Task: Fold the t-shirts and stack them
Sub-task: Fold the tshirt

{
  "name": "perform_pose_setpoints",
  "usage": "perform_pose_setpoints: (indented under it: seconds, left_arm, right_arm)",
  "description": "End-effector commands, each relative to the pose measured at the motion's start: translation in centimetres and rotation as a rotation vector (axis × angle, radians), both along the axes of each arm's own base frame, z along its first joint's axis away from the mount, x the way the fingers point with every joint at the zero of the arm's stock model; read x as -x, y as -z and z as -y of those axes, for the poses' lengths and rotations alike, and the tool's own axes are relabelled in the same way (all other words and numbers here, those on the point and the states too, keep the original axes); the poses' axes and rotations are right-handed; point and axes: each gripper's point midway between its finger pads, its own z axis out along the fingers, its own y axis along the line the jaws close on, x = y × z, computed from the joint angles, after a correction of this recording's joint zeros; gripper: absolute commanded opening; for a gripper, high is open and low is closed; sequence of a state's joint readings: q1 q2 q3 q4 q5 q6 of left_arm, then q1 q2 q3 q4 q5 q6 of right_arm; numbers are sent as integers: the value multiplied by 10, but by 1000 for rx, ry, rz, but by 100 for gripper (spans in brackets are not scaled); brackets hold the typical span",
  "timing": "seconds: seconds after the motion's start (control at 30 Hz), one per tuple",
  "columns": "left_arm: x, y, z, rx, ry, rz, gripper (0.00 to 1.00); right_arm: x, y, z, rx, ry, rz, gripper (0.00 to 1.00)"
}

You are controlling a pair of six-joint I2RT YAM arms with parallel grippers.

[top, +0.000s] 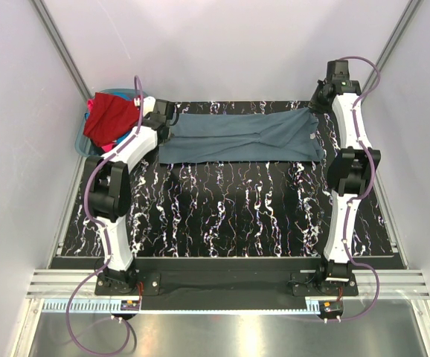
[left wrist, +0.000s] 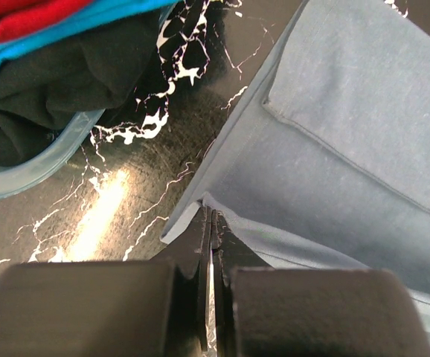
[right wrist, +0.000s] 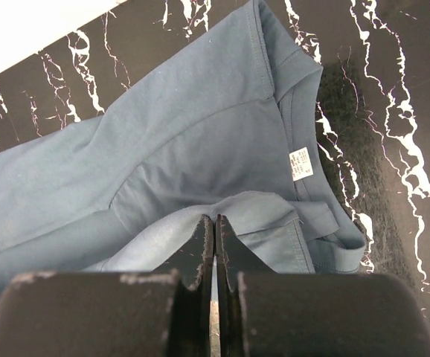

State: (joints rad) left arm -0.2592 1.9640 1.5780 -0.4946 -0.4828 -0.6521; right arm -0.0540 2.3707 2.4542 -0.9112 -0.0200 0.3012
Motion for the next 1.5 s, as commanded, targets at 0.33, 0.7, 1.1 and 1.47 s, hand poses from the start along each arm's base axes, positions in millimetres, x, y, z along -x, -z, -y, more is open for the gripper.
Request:
perform_pose_setpoints:
  seconds: [0.33, 0.7, 1.1, 1.47]
  left_arm:
    - [-19, -22, -7, -38, -22, 82, 0]
    - [-24, -18, -4, -38, -1, 77, 0]
    - [-36, -12, 0, -38, 3, 75, 0]
    - [-42, 1, -1, -50, -11, 59, 0]
  right_arm:
    - [-14, -26, 2, 35, -14, 85, 0]
    - [-20, -18, 2, 44, -34, 85, 0]
    - [-28, -8, 3, 41, -26, 85, 0]
    - [-36, 17, -1, 23, -39, 64, 0]
